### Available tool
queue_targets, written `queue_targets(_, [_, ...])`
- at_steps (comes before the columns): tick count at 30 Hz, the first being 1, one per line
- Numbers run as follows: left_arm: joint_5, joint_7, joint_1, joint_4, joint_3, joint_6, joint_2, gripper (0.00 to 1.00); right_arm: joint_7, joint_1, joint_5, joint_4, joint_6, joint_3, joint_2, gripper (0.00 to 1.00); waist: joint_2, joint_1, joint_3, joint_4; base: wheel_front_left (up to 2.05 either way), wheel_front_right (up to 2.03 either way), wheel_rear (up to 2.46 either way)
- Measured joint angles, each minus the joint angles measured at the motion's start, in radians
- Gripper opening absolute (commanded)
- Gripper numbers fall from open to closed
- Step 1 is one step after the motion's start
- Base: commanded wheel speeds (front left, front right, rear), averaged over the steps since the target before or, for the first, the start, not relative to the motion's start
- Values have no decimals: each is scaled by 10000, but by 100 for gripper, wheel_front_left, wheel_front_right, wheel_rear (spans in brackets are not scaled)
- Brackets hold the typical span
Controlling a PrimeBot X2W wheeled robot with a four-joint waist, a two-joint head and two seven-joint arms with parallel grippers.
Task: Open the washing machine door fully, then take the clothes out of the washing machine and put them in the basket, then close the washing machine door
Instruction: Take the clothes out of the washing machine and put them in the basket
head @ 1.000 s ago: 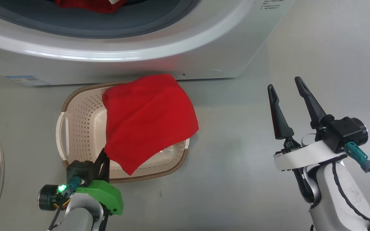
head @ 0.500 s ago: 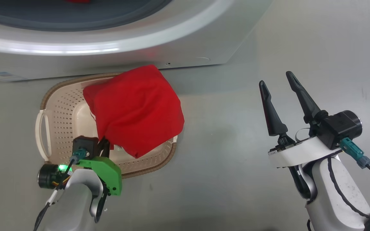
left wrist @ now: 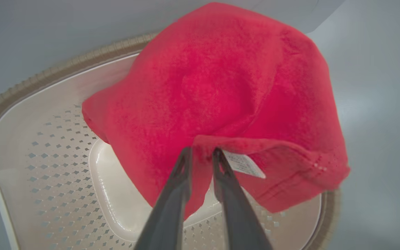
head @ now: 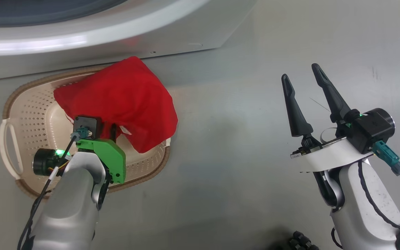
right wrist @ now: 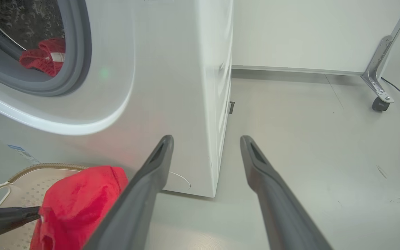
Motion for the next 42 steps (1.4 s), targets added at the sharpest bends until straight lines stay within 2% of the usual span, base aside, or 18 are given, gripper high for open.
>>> queue_targets(14, [10, -431, -573, 941, 123, 0, 2, 100, 0, -208, 2, -25, 2, -128, 10, 100, 0, 0, 498, -239, 0, 0, 0])
queue_targets(25, [-130, -1816, -570, 1045, 357, 0, -6, 100, 0, -228, 2, 180, 2, -307, 15, 100, 0, 0, 70, -88, 0, 0, 0])
queue_targets(37, [-347, -2192, -332, 56, 522, 12, -40, 100, 0, -118, -29, 324, 2, -792, 15, 100, 0, 0, -852, 498, 0, 0, 0])
queue_targets(42, [-343, -2219, -67, -1371, 790, 198, -65, 100, 0, 211, -109, 407, 2, -951, -25, 100, 0, 0, -1334, 811, 0, 0, 0])
